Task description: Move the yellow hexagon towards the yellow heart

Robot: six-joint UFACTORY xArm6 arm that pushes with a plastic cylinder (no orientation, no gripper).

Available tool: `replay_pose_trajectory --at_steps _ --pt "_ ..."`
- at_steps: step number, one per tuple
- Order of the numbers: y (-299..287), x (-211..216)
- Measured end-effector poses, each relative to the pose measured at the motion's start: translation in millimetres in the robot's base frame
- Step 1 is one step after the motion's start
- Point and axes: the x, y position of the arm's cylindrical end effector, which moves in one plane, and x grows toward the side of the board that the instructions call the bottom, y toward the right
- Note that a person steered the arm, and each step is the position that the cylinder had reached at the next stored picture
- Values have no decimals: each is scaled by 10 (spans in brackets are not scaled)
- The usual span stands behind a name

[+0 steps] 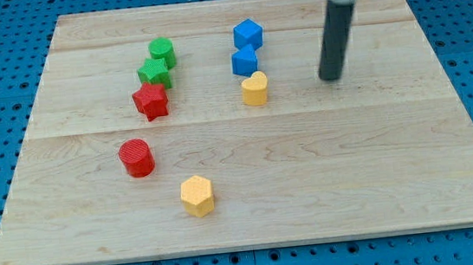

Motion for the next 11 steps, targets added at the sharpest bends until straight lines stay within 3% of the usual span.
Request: replay_pose_trajectory --at_steps 2,3,4,5,7,9,11 --pt "-436 1851" --pt "-604 1848" --pt "-1532 1774" --pt "-1926 1747" --pt "-1735 1138" --pt "-2194 1196" --pt "-1562 673"
